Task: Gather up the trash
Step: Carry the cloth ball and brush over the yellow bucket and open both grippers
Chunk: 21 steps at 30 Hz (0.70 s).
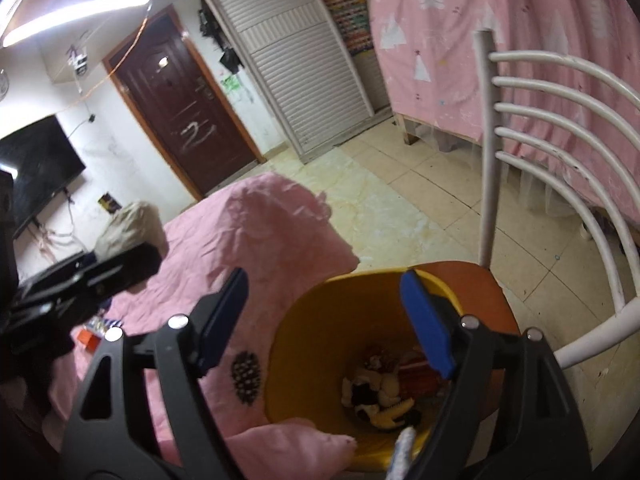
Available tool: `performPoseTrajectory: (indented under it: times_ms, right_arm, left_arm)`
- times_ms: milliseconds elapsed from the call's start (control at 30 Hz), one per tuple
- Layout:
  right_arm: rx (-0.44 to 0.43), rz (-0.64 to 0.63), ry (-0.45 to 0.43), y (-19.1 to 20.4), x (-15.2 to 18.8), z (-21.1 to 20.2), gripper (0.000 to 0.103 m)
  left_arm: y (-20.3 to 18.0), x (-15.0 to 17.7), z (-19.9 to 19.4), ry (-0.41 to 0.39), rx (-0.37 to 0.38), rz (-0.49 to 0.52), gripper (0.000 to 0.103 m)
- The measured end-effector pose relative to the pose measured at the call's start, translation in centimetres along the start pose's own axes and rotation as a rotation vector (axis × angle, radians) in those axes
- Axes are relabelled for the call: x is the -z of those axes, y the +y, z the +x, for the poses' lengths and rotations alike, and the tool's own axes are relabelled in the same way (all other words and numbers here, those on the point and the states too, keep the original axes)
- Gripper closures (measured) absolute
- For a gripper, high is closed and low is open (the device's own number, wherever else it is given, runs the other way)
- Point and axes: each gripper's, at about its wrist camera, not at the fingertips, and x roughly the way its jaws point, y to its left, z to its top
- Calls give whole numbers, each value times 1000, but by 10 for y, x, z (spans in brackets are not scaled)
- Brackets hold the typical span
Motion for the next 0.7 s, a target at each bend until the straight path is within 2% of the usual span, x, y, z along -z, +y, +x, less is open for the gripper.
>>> performPoseTrajectory:
  times_ms: [133, 267, 367, 700]
  right_arm:
    - [21, 51, -28, -18, -1, -11, 27]
    - [35, 85, -54, -30, -6, -22, 27]
    - [44, 89, -60, -32, -7, -25, 27]
    - [50, 61, -46, -20, -8, -21, 27]
  left_arm:
    - [-11, -3, 7, 6, 36, 14, 56]
    - [-23, -4, 15, 17, 56, 54, 40]
    - [-29, -4, 17, 19, 61, 72, 37]
    - [-21, -2, 7, 6, 57, 62, 35]
